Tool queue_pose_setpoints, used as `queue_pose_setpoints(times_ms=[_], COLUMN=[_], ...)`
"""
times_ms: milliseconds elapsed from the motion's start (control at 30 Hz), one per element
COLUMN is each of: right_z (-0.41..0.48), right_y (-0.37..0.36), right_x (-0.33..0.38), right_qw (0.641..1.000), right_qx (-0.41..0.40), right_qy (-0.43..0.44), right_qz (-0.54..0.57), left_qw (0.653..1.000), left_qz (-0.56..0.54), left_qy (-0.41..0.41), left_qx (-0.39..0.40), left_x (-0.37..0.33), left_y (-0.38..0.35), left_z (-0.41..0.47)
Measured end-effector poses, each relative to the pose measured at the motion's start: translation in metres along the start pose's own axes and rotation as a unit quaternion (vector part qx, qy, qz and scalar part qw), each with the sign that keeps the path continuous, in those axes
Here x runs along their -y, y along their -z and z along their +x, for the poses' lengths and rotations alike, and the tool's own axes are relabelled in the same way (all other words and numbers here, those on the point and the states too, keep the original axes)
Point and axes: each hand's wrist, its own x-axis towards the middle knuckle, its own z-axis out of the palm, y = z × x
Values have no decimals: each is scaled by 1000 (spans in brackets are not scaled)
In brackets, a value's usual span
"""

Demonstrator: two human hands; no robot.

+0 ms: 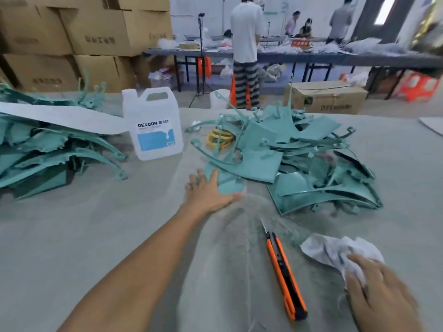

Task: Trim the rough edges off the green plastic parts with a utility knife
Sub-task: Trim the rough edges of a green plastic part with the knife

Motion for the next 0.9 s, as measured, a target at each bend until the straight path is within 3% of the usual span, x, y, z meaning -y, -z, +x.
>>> queue_pose_setpoints(times_ms=[133,300,433,533,600,700,900], right_z=[5,7,5,-10,-26,-36,-10], right_y=[1,6,0,-13,-19,-30,-35], right_x=[-2,3,-11,-9,11,38,58], right_qw=[998,993,991,974,971,984,976], right_qx=[-18,-34,-103,-168,-122,19,123], right_qy=[-48,-45,27,121,195,174,142], right_qz=[41,103,82,91,68,12,-114], left_qw=[998,993,992,997,998,981,967], left_qz=[65,120,123,81,-1,-119,-157], left_qy=[-8,-5,11,1,-7,-15,-45], left_qx=[8,0,34,-1,-58,-151,-193], left_x=[30,75,105,120,126,126,113], left_y=[15,27,25,23,29,35,17], left_z=[-4,-88,-180,-241,-270,-289,-276])
